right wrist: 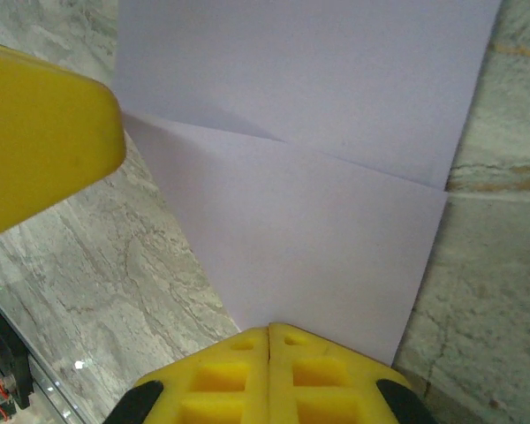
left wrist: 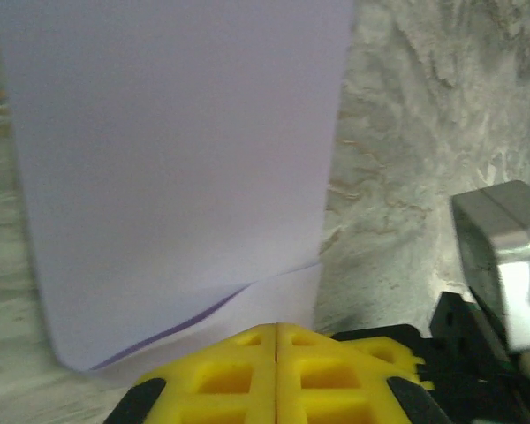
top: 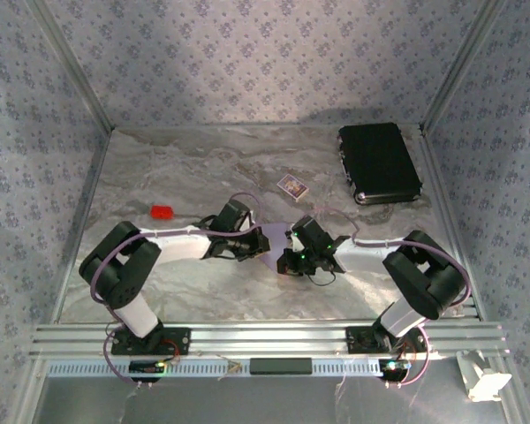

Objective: Fold a paper plane with a square sheet of paper (pick it up from the middle)

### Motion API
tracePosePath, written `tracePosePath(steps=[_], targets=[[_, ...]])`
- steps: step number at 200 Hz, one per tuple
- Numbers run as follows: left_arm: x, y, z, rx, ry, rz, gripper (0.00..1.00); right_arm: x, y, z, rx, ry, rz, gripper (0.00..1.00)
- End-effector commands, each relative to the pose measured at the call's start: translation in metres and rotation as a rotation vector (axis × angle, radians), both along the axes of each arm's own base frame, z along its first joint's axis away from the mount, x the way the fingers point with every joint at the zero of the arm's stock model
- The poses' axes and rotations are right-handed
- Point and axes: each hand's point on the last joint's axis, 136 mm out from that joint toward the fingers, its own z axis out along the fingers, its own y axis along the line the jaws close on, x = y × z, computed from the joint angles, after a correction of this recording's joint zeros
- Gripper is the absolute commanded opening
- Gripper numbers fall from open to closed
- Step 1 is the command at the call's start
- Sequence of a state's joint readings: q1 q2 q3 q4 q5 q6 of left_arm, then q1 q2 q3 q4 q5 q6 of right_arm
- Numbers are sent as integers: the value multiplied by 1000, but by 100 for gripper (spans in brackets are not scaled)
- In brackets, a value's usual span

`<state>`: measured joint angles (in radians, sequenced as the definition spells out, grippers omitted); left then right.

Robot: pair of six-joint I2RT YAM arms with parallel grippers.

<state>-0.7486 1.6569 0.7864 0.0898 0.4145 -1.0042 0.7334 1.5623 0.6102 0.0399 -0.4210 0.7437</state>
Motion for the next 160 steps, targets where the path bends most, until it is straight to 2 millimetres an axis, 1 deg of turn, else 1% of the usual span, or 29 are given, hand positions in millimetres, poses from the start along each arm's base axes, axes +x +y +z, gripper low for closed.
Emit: tracePosePath(steps=[1, 27, 50, 61, 101, 128, 160], targets=[[-6, -8, -2, 30, 24, -18, 6, -14, -22, -20, -103, 73, -21, 5], [-9, -2, -25, 98, 79, 0, 1, -14, -22, -19, -104, 71, -21, 4], [-10, 8, -44, 140, 106, 17, 0, -16, -24, -22, -113, 77, -26, 4], [-9, 13, -48, 143, 107, 26, 0, -16, -25, -23, -115, 80, -30, 3], [2, 31, -57, 116, 87, 68, 2, -20, -25, -25, -116, 84, -17, 2], [9, 41, -57, 109, 74, 87, 2, -20, -24, -26, -114, 87, -15, 2], [14, 48, -55, 101, 51, 98, 3, -21, -24, -28, -111, 90, -12, 1]])
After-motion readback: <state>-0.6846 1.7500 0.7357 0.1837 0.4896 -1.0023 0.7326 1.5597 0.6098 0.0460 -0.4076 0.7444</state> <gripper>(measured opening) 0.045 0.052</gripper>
